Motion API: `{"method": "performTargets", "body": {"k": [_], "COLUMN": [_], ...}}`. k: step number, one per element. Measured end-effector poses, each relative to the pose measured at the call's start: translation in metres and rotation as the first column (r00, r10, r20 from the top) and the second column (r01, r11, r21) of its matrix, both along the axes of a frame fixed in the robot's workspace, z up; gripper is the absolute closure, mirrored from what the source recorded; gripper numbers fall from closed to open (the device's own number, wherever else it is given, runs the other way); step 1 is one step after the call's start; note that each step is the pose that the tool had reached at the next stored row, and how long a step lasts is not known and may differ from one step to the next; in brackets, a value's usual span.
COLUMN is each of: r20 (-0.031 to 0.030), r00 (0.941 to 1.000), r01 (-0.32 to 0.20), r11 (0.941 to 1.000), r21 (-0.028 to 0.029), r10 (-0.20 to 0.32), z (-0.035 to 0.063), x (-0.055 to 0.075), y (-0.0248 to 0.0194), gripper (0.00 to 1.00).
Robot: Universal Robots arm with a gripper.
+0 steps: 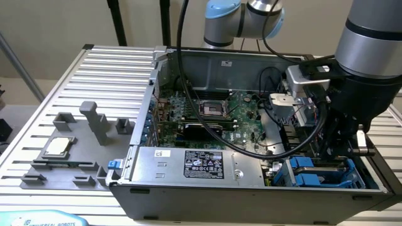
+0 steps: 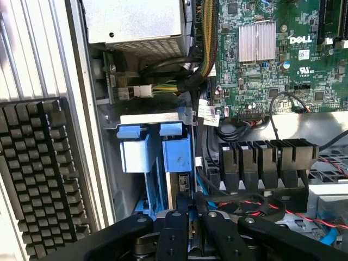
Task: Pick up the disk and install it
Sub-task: 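Insert the second disk wire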
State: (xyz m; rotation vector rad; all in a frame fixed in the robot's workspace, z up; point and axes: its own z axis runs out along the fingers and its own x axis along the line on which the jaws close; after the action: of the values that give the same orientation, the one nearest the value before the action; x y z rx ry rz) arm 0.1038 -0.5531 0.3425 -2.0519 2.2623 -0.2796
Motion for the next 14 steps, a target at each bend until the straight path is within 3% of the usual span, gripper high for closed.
{"method": "performTargets", "body": {"k": [7,14], "r20": [0.0029,0.0029], "r00": [0.9999,0.9999], "r01": [-0.011,-0.017], "r11": [0.9999,0.9998], "r21": [0.0084,0.0098], "r10": [0.011,0.017], "z": [-0.0041,-0.0043], "x": [0.0000,-0.0001], "y": [-0.0009,-0.0013], "gripper": [0.84,0.84]}}
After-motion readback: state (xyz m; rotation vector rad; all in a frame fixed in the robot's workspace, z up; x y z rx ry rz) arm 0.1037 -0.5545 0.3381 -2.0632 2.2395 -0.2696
